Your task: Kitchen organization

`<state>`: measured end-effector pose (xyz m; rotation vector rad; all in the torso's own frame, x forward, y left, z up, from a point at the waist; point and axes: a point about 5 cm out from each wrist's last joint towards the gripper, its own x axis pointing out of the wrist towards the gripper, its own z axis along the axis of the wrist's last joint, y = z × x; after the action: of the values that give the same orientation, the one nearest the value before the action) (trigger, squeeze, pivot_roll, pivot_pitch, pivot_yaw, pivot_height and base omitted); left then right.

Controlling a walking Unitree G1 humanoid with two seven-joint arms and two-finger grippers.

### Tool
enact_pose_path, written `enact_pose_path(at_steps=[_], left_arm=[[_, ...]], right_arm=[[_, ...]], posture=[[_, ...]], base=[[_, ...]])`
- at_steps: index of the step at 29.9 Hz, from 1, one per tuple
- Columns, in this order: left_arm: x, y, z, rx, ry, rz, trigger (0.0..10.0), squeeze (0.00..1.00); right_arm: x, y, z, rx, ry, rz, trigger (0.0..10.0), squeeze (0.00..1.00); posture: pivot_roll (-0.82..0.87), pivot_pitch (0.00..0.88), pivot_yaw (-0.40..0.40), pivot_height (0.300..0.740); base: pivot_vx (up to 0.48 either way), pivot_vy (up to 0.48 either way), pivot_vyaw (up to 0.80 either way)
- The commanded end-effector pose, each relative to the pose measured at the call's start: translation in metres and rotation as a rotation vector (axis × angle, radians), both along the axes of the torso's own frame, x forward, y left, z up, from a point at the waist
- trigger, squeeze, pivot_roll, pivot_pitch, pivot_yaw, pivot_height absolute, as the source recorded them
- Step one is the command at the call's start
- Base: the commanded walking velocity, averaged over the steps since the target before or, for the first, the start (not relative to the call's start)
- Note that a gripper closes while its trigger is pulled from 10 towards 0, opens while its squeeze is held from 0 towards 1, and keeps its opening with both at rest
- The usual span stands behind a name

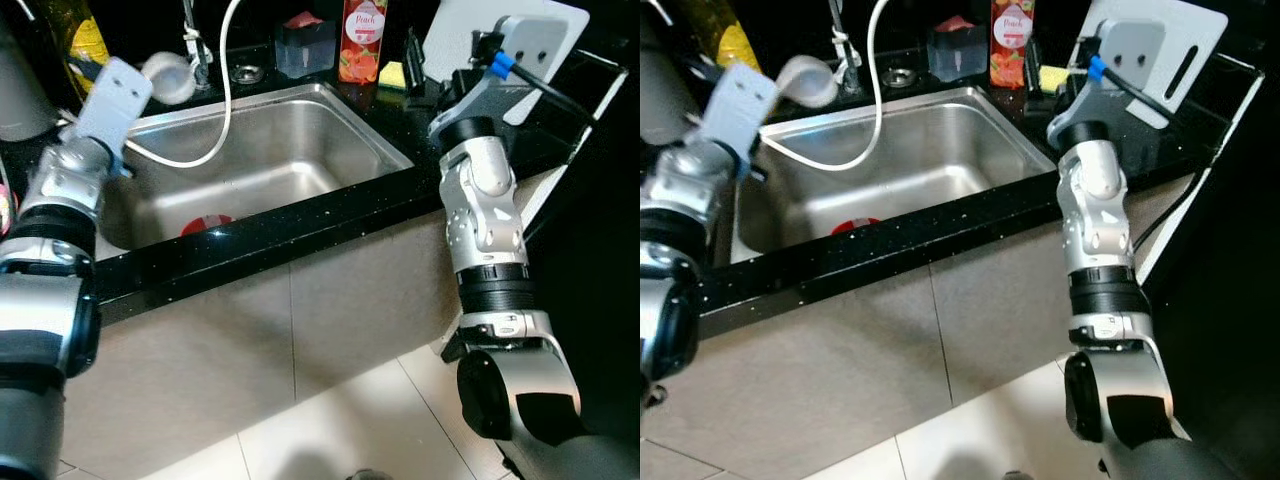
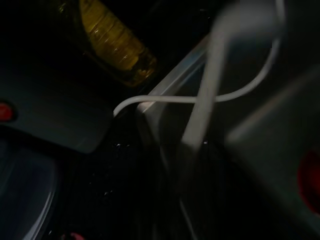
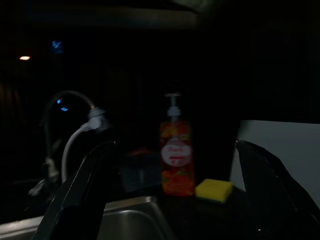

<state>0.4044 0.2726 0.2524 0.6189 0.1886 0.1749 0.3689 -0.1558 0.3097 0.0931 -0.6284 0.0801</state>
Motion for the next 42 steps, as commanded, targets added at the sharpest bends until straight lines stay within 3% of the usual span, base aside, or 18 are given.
enact_pose_path(at_steps=[1, 3, 4, 7, 8, 10, 11, 12, 14, 16, 19, 20, 22, 27, 34, 36, 39, 42], left_arm=[[0.001, 0.0, 0.01, -0.051, -0.049, -0.007, 10.0, 1.0], [0.002, -0.001, 0.016, -0.11, -0.097, -0.014, 10.0, 1.0], [0.002, -0.002, 0.026, -0.136, -0.168, -0.022, 10.0, 0.83], [0.002, -0.003, 0.033, -0.153, -0.218, -0.029, 10.0, 0.83], [-0.001, 0.0, 0.055, -0.167, -0.38, -0.018, 10.0, 0.0], [-0.005, 0.002, 0.07, -0.179, -0.494, -0.006, 10.0, 0.0], [-0.015, 0.01, 0.091, -0.181, -0.664, 0.045, 10.0, 0.0], [-0.042, 0.029, 0.123, 0.001, -0.912, 0.23, 10.0, 0.0], [-0.051, 0.039, 0.125, 0.056, -0.944, 0.319, 10.0, 0.0], [-0.057, 0.049, 0.121, 0.085, -0.932, 0.391, 10.0, 0.0], [-0.056, 0.088, 0.059, -0.115, -0.626, 0.54, 10.0, 0.0], [-0.056, 0.088, 0.059, -0.115, -0.626, 0.54, 10.0, 0.0], [-0.06, 0.1, 0.006, -0.281, -0.407, 0.58, 10.0, 0.0], [-0.066, 0.087, -0.032, -0.391, -0.206, 0.463, 10.0, 0.0], [-0.066, 0.073, -0.035, -0.212, -0.132, 0.367, 10.0, 0.0], [-0.078, 0.062, -0.02, -0.011, -0.291, 0.433, 10.0, 0.0], [-0.101, 0.028, -0.02, -0.035, -0.447, 0.463, 10.0, 0.0], [-0.118, 0.003, -0.025, -0.084, -0.483, 0.448, 10.0, 0.0]], right_arm=[[-0.002, -0.002, -0.001, 0.004, 0.006, -0.007, 10.0, 0.0], [-0.002, -0.001, -0.002, 0.002, 0.011, -0.004, 10.0, 0.0], [-0.002, 0.0, -0.002, -0.001, 0.01, 0.002, 10.0, 0.0], [-0.002, 0.001, -0.001, -0.003, 0.01, 0.006, 10.0, 0.0], [-0.002, 0.002, -0.001, -0.002, 0.011, 0.01, 10.0, 0.0], [-0.001, 0.002, 0.0, -0.001, 0.012, 0.012, 10.0, 0.0], [-0.001, 0.004, 0.0, -0.001, 0.012, 0.018, 10.0, 0.0], [-0.001, 0.006, 0.0, -0.001, 0.012, 0.026, 10.0, 0.0], [-0.001, 0.007, -0.001, 0.002, 0.017, 0.028, 10.0, 0.0], [-0.001, 0.007, -0.002, 0.005, 0.023, 0.028, 10.0, 0.0], [-0.001, 0.011, -0.004, 0.005, 0.029, 0.04, 10.0, 0.0], [-0.001, 0.011, -0.004, 0.005, 0.029, 0.04, 10.0, 0.0], [-0.002, 0.008, -0.002, 0.001, 0.023, 0.035, 10.0, 0.0], [-0.001, -0.011, 0.002, 0.001, 0.028, -0.02, 10.0, 0.0], [-0.002, -0.018, 0.0, -0.006, 0.03, -0.042, 10.0, 0.0], [-0.005, -0.017, -0.004, -0.001, 0.032, -0.042, 10.0, 0.0], [-0.007, -0.019, -0.008, -0.014, 0.035, -0.046, 10.0, 0.0], [-0.007, -0.025, -0.008, -0.012, 0.037, -0.061, 10.0, 0.0]], posture=[[0.11, 0.0, 0.042, 0.74], [0.12, 0.0, 0.036, 0.74], [0.12, 0.0, 0.033, 0.74], [0.12, 0.0, 0.033, 0.74], [0.13, 0.0, 0.022, 0.74], [0.13, 0.0, 0.022, 0.74], [0.13, 0.0, 0.022, 0.74], [0.14, 0.0, 0.021, 0.74], [0.14, 0.0, 0.021, 0.74], [0.14, 0.0, 0.021, 0.74], [0.16, 0.0, 0.014, 0.74], [0.16, 0.0, 0.014, 0.74], [0.16, 0.0, 0.02, 0.74], [0.15, 0.017, 0.014, 0.74], [0.16, 0.019, 0.028, 0.74], [0.15, 0.017, 0.036, 0.74], [0.14, 0.0, 0.056, 0.74], [0.15, 0.007, 0.055, 0.74]], base=[[0.0, 0.0, 0.0], [0.0, 0.0, 0.0], [0.0, 0.0, 0.0], [0.0, 0.0, 0.0], [0.0, 0.0, 0.0], [0.0, 0.0, 0.0], [0.0, 0.0, 0.0], [0.0, 0.0, 0.0], [0.0, 0.0, 0.0], [0.0, 0.0, 0.0], [0.0, 0.0, 0.0], [0.0, 0.0, 0.0], [0.0, 0.0, 0.0], [0.0, 0.0, 0.0], [0.0, 0.0, 0.0], [0.0, 0.0, 0.0], [0.0, 0.0, 0.0], [0.0, 0.0, 0.0]])
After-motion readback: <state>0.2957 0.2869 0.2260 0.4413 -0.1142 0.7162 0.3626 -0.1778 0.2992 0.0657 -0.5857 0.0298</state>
